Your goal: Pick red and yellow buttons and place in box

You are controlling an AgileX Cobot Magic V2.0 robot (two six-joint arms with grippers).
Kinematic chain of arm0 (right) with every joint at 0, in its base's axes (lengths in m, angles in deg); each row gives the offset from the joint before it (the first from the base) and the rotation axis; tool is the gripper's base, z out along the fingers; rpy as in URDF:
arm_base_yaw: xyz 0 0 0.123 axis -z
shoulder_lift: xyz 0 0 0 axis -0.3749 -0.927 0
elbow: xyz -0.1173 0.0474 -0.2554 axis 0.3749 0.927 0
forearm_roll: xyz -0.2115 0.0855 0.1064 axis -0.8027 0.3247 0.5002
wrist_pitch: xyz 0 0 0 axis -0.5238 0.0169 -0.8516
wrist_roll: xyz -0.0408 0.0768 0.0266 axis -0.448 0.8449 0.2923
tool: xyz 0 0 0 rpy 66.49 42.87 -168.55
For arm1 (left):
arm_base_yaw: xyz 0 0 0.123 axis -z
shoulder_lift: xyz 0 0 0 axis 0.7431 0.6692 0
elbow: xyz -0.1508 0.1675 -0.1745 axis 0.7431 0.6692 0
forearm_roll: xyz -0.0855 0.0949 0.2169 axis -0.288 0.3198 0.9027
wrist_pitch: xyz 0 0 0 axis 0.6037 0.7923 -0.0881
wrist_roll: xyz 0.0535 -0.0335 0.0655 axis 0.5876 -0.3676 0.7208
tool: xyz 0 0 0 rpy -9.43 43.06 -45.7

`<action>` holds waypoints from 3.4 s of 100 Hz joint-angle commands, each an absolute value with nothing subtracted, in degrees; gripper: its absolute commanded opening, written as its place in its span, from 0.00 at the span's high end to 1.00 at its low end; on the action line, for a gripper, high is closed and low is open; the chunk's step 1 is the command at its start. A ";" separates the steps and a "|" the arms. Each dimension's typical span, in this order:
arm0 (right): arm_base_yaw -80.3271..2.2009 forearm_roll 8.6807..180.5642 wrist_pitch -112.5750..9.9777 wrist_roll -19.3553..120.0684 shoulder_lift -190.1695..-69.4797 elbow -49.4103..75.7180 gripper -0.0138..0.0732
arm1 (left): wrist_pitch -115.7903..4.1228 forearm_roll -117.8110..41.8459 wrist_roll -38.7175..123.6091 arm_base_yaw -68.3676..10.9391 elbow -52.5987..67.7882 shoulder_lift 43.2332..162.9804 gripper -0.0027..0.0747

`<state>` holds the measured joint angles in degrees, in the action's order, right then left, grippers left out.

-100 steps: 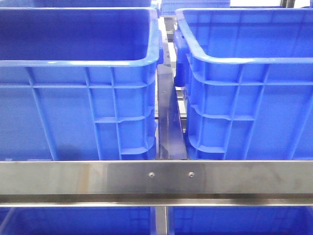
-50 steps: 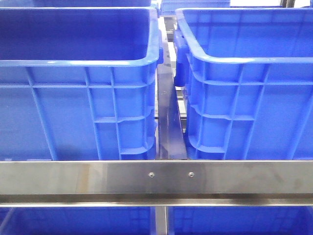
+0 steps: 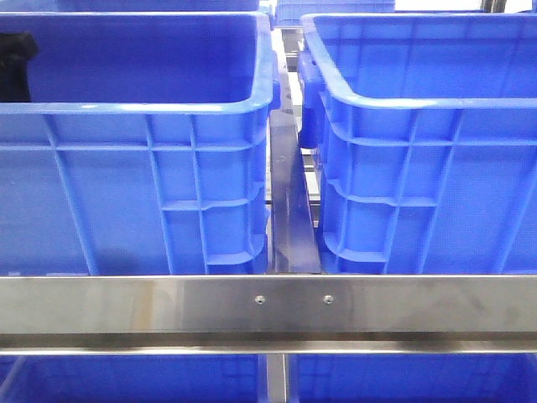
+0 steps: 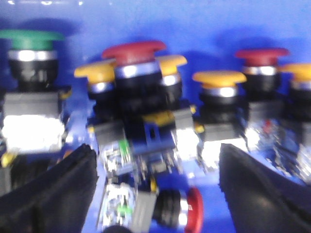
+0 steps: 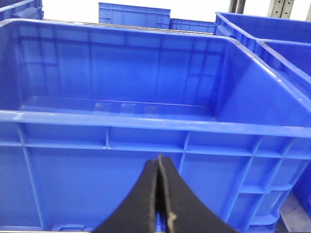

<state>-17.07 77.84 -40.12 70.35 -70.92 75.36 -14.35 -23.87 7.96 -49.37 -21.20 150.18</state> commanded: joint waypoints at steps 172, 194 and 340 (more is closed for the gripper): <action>-16.80 77.31 -34.90 70.19 -69.36 74.01 0.92 | -2.32 -56.66 33.71 -48.98 -23.58 138.58 0.74; -16.80 77.31 -34.90 70.19 -69.36 74.01 0.92 | 4.81 -70.17 40.87 -46.04 -23.58 138.58 0.74; -17.22 77.89 -63.04 70.25 -89.24 46.92 0.92 | 4.40 -76.10 40.87 -23.94 -23.58 138.58 0.74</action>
